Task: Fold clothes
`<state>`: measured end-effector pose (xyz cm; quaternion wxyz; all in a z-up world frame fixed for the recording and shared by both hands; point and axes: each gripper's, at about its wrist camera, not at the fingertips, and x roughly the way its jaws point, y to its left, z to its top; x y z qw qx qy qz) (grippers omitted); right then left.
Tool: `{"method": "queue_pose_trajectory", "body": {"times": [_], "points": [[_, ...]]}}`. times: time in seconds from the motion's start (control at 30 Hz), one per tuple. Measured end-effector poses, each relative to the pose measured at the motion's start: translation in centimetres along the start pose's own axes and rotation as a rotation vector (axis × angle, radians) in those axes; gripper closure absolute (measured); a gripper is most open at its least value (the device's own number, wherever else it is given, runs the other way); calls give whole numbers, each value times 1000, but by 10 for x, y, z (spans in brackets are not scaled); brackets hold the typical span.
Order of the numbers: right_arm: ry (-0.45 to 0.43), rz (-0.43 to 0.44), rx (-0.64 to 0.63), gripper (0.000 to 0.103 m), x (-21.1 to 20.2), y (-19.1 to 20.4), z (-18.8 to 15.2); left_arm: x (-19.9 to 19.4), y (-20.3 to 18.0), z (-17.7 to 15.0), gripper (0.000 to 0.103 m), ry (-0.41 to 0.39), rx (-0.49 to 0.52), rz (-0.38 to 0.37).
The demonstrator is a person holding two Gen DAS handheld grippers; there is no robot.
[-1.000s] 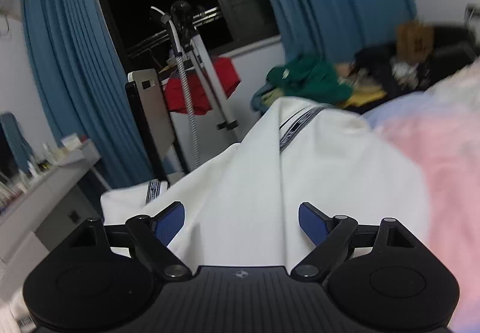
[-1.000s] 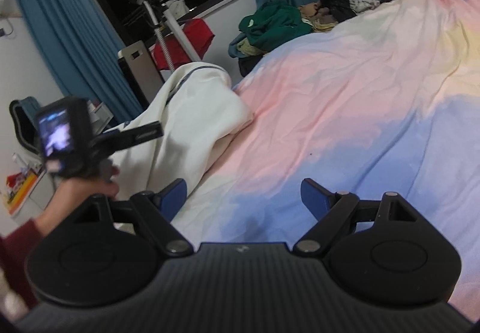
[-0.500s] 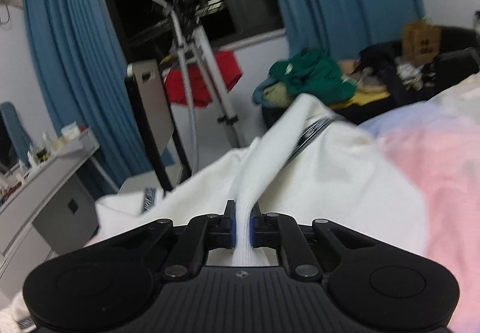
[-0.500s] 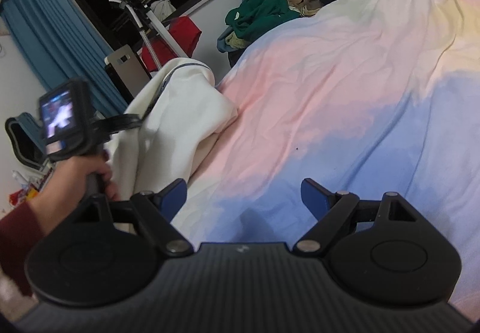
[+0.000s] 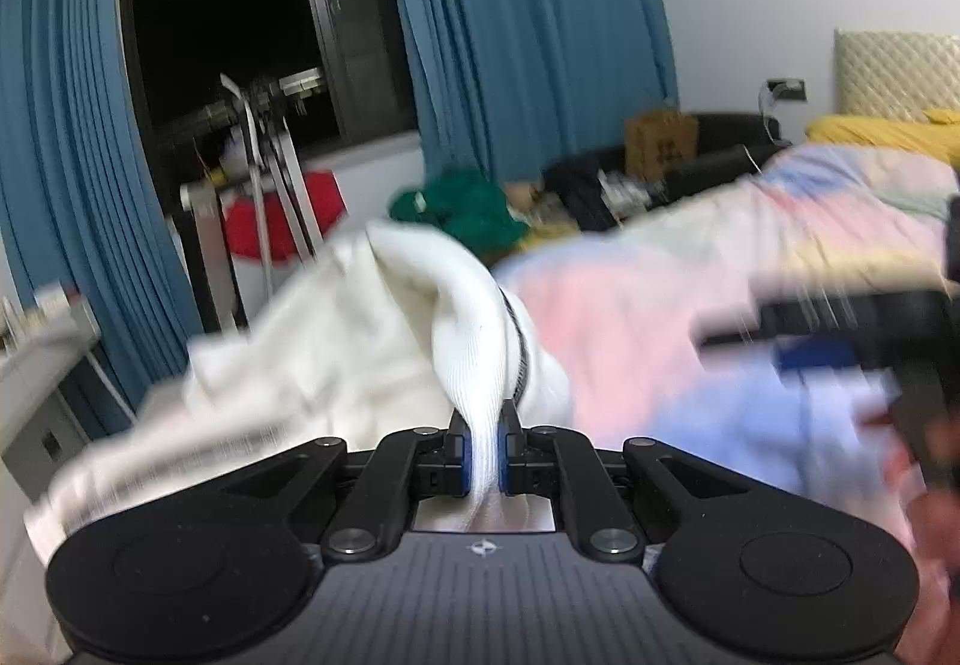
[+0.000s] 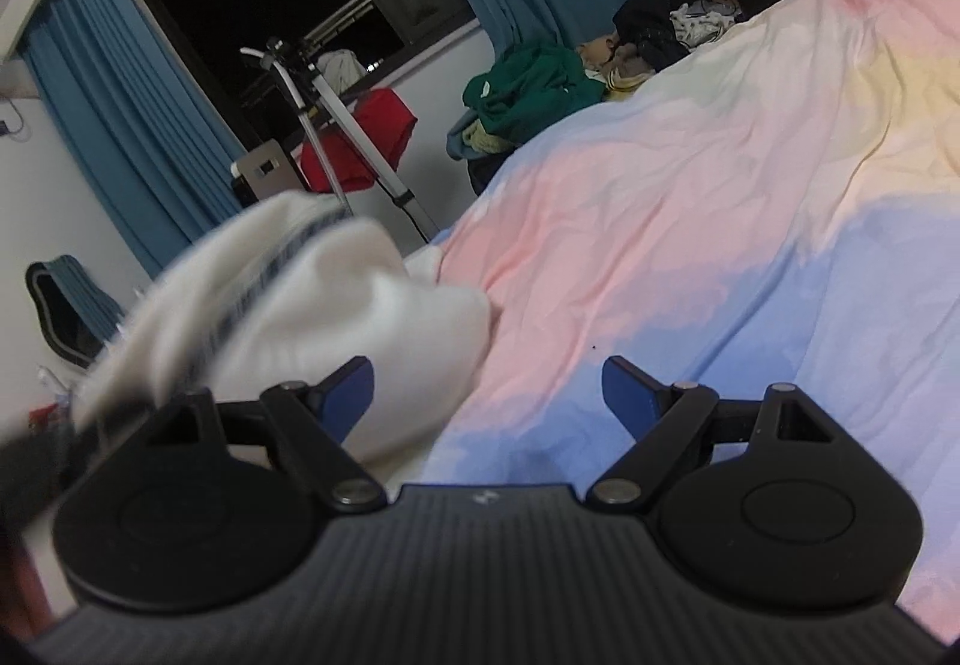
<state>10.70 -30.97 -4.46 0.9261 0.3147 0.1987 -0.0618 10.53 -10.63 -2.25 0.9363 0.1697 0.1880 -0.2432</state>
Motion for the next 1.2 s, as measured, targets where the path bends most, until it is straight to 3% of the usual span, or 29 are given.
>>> {"method": "queue_pose_trajectory", "body": {"times": [0.13,0.27,0.43,0.53,1.0,1.1,1.2], "points": [[2,11,-20,18,-8,4,-1,5,-9,-50,95,115,-67,-20],[22,40,-31,18,-13,6,-1,20,-17,-79,95,224,-107,-28],[48,74,-30,24,1,13,4,23,-11,-85,95,238,-147,-44],[130,127,-28,35,32,24,12,20,-9,-91,94,251,-179,-54],[215,308,-156,36,189,150,81,46,-13,-98,93,293,-201,-86],[283,348,-105,36,240,172,98,48,-13,-97,92,301,-197,-94],[370,300,-128,36,293,198,103,53,-10,-96,91,313,-209,-112]]}}
